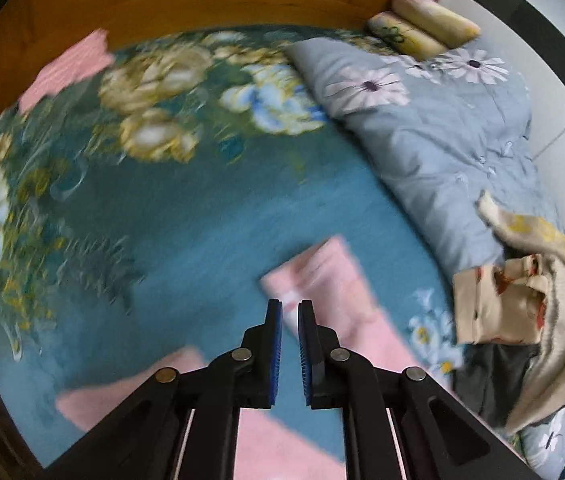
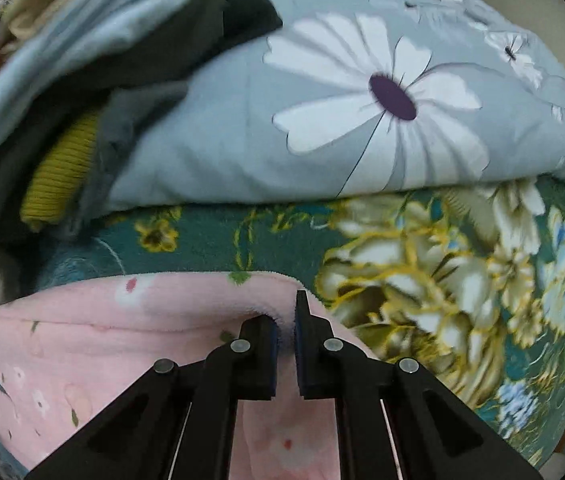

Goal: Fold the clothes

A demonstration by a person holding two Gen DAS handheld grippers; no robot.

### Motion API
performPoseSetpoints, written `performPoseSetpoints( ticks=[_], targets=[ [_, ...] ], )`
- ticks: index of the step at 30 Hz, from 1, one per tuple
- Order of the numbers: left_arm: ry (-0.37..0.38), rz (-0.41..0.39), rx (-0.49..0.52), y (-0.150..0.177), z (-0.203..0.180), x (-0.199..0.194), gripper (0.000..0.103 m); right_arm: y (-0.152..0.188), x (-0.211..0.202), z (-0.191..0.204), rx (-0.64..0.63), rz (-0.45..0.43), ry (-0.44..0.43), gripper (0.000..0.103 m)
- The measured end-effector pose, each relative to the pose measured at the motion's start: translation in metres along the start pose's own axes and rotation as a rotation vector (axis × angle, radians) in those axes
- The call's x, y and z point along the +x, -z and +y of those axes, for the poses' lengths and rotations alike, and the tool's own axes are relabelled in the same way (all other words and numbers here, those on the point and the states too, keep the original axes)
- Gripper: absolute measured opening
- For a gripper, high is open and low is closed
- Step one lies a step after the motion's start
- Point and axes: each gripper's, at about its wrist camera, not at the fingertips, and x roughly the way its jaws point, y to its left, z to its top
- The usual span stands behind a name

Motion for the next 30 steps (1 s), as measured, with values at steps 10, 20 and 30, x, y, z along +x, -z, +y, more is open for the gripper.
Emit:
performPoseSetpoints(
  ticks=[10, 20, 30],
  targets=[
    [-0.094, -0.001, -0.229, 0.057, 0.134, -0.020, 0.045, 0.027, -0.054, 0.010, -0.111, -0.097, -0.139, 0.057],
    [0.002, 0.122, -0.301, 0.094, 0.162, 0.015, 0.054, 0.085, -0.072, -0.107, 0.163, -0.053, -0.027, 0.057],
    [-0.109, 0.003, -0.288, 0.080, 0.166, -0.017, 0.005, 0.157, -0.087, -0.159, 0.260, 0.002, -0.075, 0.057]
  ],
)
